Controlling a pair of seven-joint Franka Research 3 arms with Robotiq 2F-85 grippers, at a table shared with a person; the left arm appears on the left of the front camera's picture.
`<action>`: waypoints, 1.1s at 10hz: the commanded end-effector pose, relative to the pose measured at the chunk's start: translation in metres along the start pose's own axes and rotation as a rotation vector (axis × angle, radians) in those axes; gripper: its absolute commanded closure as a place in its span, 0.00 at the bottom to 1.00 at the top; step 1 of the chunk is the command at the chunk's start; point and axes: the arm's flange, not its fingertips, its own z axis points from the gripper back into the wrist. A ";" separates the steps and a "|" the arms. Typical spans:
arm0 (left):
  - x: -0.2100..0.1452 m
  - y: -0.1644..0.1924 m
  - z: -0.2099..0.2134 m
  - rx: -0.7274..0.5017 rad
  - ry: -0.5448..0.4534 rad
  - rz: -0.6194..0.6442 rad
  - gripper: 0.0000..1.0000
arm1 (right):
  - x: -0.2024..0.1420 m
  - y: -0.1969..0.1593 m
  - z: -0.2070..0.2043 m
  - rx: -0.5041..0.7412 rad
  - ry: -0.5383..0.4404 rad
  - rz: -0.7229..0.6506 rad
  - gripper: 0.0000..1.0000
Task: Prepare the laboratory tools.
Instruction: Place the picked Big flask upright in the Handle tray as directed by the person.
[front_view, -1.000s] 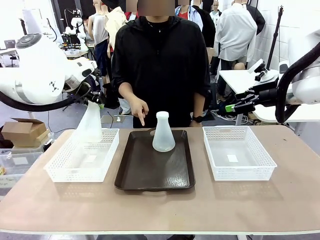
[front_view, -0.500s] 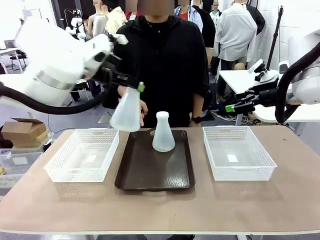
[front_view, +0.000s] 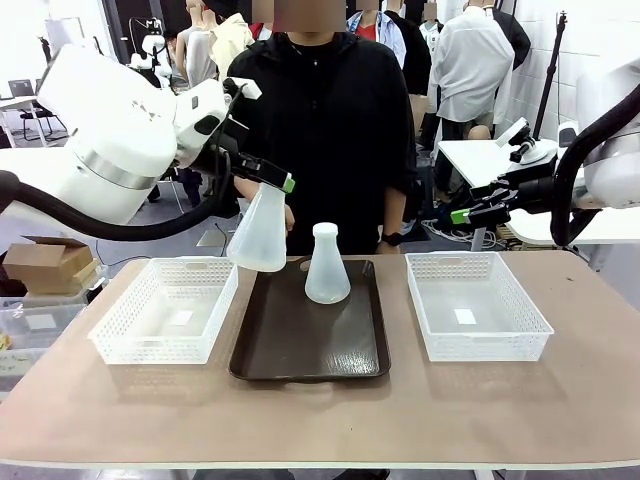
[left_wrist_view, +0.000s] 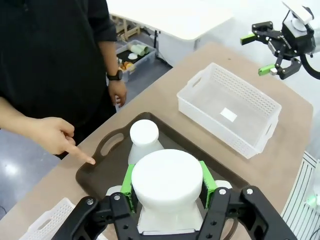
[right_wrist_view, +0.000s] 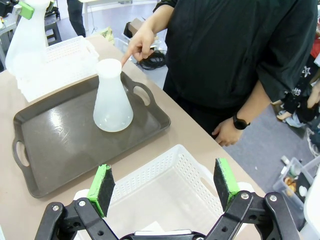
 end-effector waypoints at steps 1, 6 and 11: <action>-0.011 0.022 0.003 -0.095 -0.015 -0.036 1.00 | 0.000 0.001 0.000 0.002 0.006 -0.004 0.00; -0.039 0.033 -0.023 -0.493 -0.133 -0.297 1.00 | 0.000 0.001 0.000 0.002 0.006 -0.004 0.00; -0.079 0.034 -0.060 -0.708 -0.329 -0.515 1.00 | 0.000 0.001 0.000 0.002 0.006 -0.004 0.00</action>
